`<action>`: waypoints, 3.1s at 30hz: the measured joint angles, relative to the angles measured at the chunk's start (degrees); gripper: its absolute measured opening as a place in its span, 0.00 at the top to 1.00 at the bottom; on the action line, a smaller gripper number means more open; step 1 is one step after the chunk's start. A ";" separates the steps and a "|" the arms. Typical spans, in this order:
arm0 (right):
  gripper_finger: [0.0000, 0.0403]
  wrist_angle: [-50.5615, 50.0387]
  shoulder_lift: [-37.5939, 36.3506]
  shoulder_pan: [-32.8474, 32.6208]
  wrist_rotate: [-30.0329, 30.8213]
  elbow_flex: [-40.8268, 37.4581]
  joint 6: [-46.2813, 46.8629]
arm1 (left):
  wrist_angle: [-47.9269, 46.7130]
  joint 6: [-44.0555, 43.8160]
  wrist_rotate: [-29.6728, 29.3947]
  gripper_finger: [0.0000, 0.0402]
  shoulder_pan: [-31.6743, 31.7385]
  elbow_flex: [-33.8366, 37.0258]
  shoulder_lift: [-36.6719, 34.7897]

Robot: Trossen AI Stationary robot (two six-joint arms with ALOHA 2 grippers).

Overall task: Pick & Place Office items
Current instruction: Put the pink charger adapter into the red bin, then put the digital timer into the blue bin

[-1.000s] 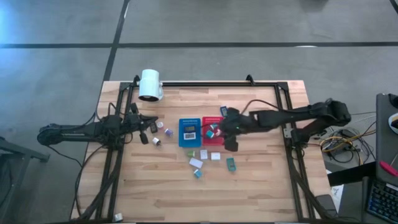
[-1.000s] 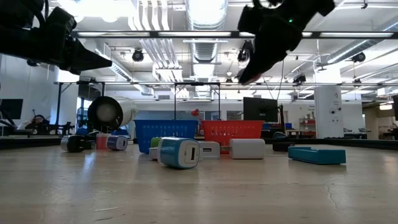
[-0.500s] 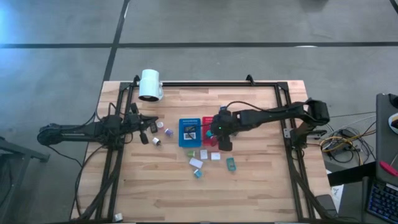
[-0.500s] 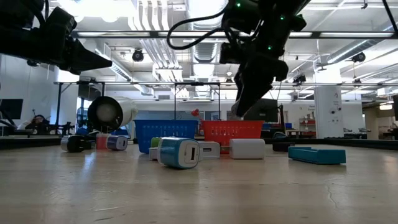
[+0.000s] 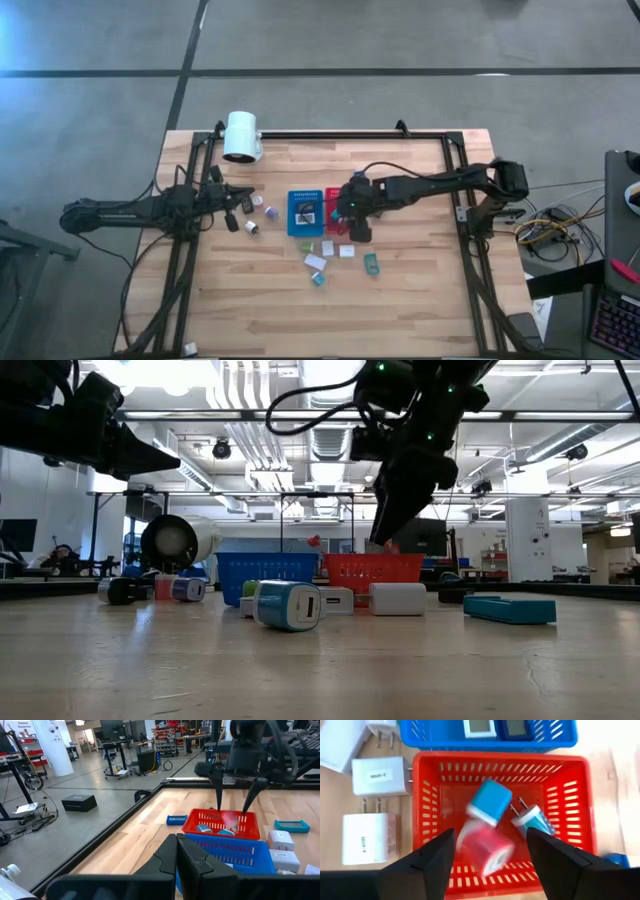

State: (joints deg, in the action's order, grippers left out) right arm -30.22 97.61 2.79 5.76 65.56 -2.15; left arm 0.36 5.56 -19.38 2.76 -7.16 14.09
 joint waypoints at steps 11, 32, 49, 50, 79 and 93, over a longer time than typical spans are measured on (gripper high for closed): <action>0.36 4.43 -9.94 -0.62 -1.33 -1.75 2.77 | -0.01 0.01 0.01 0.98 -0.02 0.00 0.00; 0.82 60.87 -58.98 -0.77 -4.67 -51.03 -3.26 | 0.32 -2.28 0.02 0.98 -0.02 0.00 0.00; 0.98 60.89 -73.27 1.18 -10.76 -62.24 3.67 | 1.66 -3.98 -0.04 0.98 0.00 0.00 0.07; 0.98 60.90 -73.27 1.55 -10.72 -62.71 3.70 | 1.68 -3.82 -0.04 0.98 0.00 0.00 0.04; 0.98 64.87 -70.71 14.10 -20.78 -64.08 6.26 | 3.17 -4.88 -1.24 0.98 0.02 1.73 0.37; 0.98 63.66 -70.41 14.10 -20.55 -64.19 6.25 | 2.73 -5.32 -1.25 0.98 0.00 3.29 0.37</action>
State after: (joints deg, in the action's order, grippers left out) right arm 33.44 27.20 16.88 -14.79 1.37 4.10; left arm 3.09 0.24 -20.62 2.76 -3.87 14.46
